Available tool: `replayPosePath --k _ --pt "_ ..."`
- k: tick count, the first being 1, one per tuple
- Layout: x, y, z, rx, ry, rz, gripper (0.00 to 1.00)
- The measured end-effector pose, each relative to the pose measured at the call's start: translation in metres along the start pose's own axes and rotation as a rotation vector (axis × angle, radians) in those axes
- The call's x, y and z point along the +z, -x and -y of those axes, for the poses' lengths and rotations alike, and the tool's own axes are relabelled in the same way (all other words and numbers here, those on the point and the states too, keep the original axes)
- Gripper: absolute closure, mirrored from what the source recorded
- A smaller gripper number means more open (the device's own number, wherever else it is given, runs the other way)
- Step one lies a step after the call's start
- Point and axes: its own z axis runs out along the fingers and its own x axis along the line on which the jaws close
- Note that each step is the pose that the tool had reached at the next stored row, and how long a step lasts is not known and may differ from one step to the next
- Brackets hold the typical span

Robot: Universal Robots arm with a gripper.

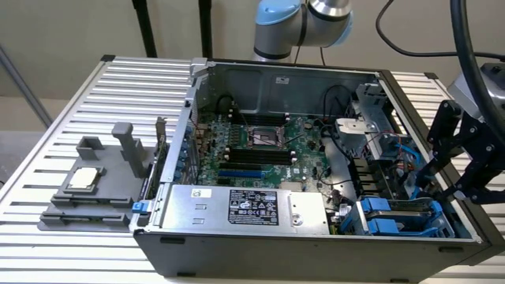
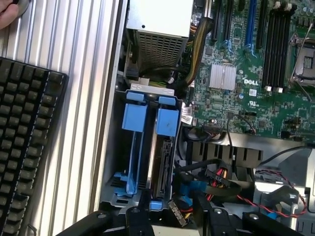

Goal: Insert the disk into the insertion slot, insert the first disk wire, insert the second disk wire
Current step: 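Insert the first disk wire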

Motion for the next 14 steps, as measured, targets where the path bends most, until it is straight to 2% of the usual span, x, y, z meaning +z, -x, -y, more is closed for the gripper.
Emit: replayPosePath --k 7,14 --pt "0.0005 0.002 -0.0091 -0.025 0.0025 -0.004 0.54" --pt "-0.003 0.016 -0.0127 -0.032 0.007 -0.0043 0.54"
